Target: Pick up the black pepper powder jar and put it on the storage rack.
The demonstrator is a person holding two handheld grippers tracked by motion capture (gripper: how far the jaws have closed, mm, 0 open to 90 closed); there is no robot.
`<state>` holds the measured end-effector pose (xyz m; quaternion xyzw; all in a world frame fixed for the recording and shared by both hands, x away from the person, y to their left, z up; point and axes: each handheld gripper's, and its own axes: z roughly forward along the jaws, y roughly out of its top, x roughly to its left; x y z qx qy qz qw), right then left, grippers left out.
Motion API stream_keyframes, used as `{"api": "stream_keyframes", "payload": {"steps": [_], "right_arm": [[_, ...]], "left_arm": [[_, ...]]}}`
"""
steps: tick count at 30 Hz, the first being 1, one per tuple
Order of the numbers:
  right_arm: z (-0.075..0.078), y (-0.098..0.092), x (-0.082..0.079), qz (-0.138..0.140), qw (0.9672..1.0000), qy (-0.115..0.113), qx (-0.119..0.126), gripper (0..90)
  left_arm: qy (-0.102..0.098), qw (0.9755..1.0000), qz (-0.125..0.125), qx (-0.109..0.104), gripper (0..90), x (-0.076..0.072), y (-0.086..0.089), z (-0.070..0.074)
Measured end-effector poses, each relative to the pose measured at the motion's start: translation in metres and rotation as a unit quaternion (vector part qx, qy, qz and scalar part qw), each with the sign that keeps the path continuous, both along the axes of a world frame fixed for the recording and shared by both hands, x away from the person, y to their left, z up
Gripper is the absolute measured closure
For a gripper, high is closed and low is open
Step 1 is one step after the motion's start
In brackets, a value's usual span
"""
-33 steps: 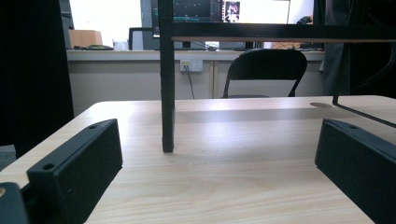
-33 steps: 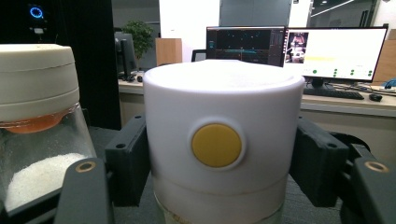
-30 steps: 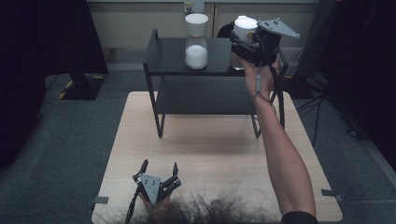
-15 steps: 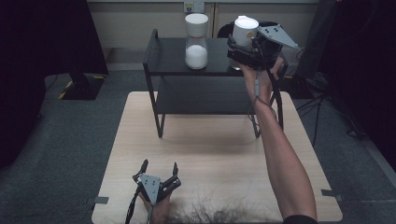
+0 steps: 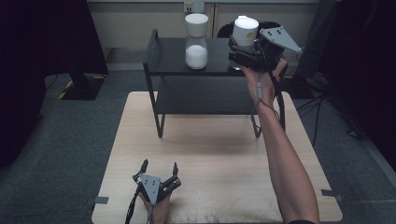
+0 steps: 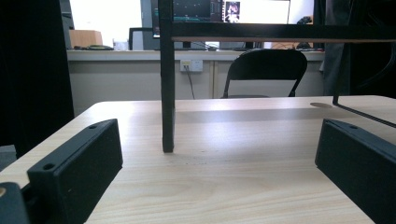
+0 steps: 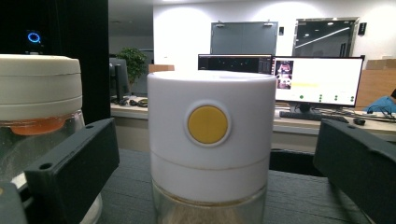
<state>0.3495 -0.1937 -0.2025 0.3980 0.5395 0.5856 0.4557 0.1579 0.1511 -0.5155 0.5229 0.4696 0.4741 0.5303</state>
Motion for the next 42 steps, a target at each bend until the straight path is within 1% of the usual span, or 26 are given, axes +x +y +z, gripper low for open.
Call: {"api": "stream_keyframes", "payload": {"steps": [6,11,17,20,22,25,32,36,42], "right_arm": [[-0.005,-0.004,-0.009,0.003,1.0000,-0.001,0.005,0.0],[-0.013,-0.008,-0.019,0.000,1.0000,-0.007,0.000,0.0],[-0.019,-0.013,-0.033,0.001,0.9999,-0.017,0.000,0.0],[-0.023,-0.015,-0.039,0.003,0.9998,-0.019,0.002,0.0],[-0.027,-0.018,-0.044,0.005,0.9998,-0.018,0.002,0.0],[-0.034,-0.021,-0.053,0.009,0.9996,-0.026,0.004,0.0],[-0.048,-0.031,-0.074,0.014,0.9993,-0.034,0.000,0.0],[-0.057,-0.036,-0.084,0.017,0.9994,-0.031,0.003,0.0],[-0.074,-0.038,-0.097,0.012,0.9995,-0.029,0.002,0.0]], "left_arm": [[0.000,1.0000,0.002,0.001,0.1,0.000,-0.001,0.000],[0.000,1.0000,0.002,0.000,0.1,0.000,-0.001,0.000],[0.000,1.0000,0.002,0.000,0.1,0.000,-0.001,0.000],[0.000,1.0000,0.002,0.000,0.1,0.000,-0.001,0.000],[0.000,1.0000,0.002,0.000,0.1,0.000,-0.001,0.000],[0.000,1.0000,0.002,0.000,0.1,0.000,-0.001,0.000],[0.000,1.0000,0.002,0.000,0.1,0.000,-0.001,0.000],[0.000,1.0000,0.002,0.000,0.1,0.000,-0.001,0.000],[0.000,1.0000,0.002,0.000,0.1,0.000,-0.001,0.000]]}}
